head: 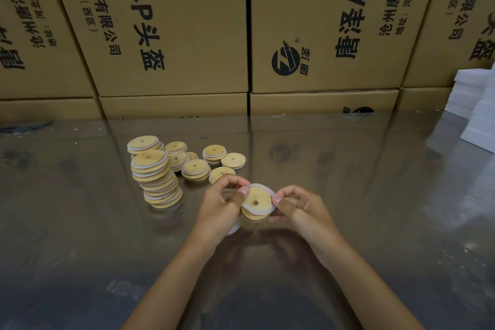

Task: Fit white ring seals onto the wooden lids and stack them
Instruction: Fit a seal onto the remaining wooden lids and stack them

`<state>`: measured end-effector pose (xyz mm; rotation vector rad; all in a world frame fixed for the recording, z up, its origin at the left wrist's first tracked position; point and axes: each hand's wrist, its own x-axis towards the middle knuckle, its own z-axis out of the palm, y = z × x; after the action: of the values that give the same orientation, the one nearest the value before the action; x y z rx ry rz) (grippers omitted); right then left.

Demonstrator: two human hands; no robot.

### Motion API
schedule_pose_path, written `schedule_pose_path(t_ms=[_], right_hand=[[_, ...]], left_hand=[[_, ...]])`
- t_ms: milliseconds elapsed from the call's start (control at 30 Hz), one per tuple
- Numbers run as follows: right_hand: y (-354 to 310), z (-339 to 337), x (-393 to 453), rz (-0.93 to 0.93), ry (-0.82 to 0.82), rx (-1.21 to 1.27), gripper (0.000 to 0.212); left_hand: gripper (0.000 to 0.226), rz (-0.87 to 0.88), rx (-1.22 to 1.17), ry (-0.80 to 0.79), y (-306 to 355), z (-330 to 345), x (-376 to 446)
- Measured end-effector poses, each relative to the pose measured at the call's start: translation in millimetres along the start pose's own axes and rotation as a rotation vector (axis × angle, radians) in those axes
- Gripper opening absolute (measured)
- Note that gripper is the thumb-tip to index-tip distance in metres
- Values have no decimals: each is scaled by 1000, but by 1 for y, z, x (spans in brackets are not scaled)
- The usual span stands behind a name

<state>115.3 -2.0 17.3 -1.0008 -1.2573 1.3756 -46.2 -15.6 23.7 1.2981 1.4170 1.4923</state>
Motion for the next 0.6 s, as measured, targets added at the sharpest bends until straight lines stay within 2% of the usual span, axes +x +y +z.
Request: schedule_pose_path(t_ms=[300,600], right_hand=[[-1,-2,-1,53,-52,27,1],[-2,-3,1,136,-25,26,5]], left_hand=[[17,14,26,43,-3,-1,2],[15,-12,29,42,-3,0,1]])
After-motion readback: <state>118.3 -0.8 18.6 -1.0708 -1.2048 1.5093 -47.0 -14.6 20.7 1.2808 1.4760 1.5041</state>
